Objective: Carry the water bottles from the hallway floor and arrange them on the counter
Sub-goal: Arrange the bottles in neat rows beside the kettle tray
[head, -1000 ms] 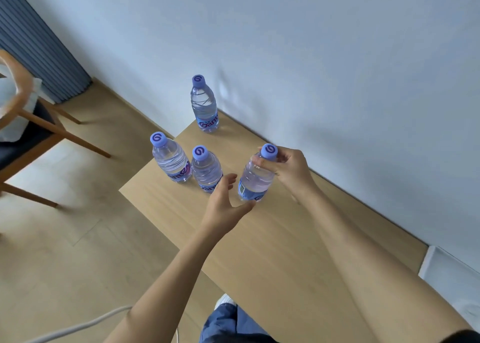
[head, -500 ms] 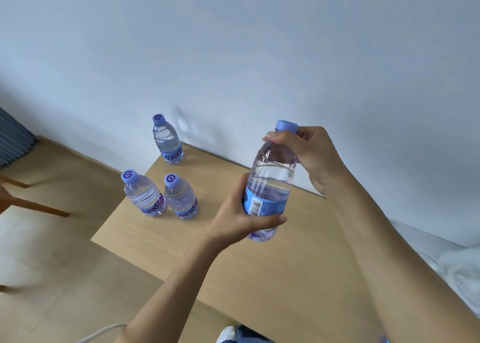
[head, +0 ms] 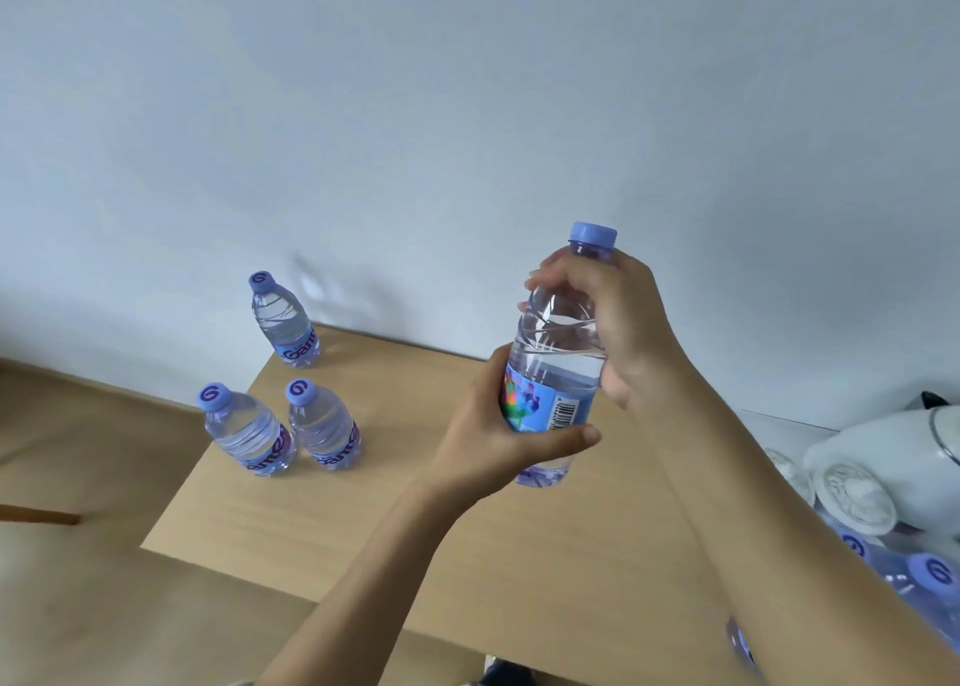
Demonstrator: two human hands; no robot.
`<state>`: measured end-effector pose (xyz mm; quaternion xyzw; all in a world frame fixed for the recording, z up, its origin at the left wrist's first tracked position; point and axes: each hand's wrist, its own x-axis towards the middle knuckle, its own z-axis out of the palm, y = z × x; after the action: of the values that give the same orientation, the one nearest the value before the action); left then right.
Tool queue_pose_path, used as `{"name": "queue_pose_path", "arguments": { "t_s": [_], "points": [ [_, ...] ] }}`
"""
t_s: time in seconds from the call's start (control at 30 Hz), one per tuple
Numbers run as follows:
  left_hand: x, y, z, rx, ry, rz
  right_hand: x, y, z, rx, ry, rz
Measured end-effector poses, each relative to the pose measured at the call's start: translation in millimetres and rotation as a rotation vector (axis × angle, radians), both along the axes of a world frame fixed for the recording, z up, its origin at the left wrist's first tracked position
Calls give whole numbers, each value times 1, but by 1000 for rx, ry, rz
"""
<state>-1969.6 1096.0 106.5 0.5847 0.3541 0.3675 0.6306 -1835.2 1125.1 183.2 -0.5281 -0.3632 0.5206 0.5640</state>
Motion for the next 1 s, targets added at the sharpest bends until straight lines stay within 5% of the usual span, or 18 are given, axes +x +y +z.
{"name": "queue_pose_path", "arguments": {
  "t_s": [0.2, 0.47, 0.77, 1.0],
  "points": [
    [-3, -4, 9, 2, -17, -79, 8, -10, 3, 73, 115, 71],
    [15, -16, 12, 64, -27, 99, -4, -20, -1, 133, -265, -257],
    [3, -5, 14, -69, -59, -217, 14, -20, 17, 109, -83, 8],
    [13, -9, 20, -37, -41, -53, 14, -23, 17, 173, -259, -131]
  ]
}}
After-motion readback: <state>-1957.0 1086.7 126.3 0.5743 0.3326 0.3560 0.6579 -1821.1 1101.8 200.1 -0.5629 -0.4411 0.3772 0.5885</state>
